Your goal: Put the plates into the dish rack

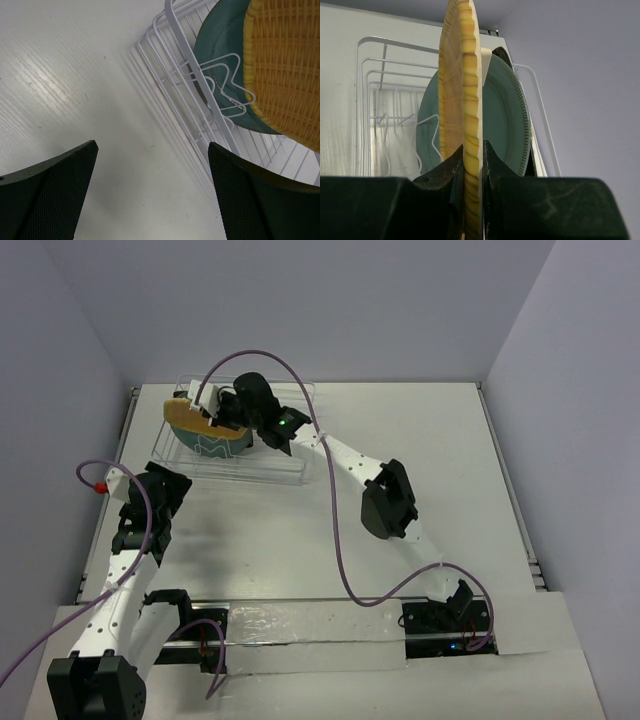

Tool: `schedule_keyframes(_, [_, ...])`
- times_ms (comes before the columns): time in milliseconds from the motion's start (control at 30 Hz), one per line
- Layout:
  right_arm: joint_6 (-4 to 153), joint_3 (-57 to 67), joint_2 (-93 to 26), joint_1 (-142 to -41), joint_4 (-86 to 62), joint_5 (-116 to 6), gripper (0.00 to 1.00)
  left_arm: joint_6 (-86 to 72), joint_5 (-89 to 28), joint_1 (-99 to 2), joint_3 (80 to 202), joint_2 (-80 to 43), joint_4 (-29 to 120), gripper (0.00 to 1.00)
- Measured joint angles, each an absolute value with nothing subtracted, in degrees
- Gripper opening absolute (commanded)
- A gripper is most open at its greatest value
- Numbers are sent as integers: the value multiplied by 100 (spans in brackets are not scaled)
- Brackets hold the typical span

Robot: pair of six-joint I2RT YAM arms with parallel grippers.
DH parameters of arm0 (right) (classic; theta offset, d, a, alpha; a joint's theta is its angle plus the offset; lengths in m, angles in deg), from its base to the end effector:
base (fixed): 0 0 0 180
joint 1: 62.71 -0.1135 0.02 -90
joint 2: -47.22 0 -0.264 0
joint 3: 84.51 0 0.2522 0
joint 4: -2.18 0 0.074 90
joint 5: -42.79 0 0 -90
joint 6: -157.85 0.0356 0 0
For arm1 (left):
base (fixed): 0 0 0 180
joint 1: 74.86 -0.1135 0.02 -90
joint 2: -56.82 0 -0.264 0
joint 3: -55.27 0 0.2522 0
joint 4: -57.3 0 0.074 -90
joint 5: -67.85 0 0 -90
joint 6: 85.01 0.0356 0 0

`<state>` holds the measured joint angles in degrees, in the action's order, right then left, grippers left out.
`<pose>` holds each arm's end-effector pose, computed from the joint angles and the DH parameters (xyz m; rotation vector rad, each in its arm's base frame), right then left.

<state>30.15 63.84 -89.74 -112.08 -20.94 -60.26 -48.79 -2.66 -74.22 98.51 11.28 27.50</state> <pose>0.3629 0.4352 0.3214 -1.3429 1.1735 0.3489 0.1783 0.0099 0.2346 -1.1140 1.7830 -0.2097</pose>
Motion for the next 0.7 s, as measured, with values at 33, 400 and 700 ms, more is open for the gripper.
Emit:
schedule_keyframes(33, [2983, 6382, -8949, -11225, -2104, -5995, 0, -4879, -270, -7422, 9851, 1128, 2750, 99])
schedule_keyframes(400, [2889, 6217, -8253, -11359, -2056, -6078, 0, -4881, -271, -7422, 9851, 1198, 2748, 99])
schedule_keyframes(700, [3042, 5785, -8189, -11374, -2288, -6256, 0, -4884, -264, -7422, 9851, 1305, 2744, 99])
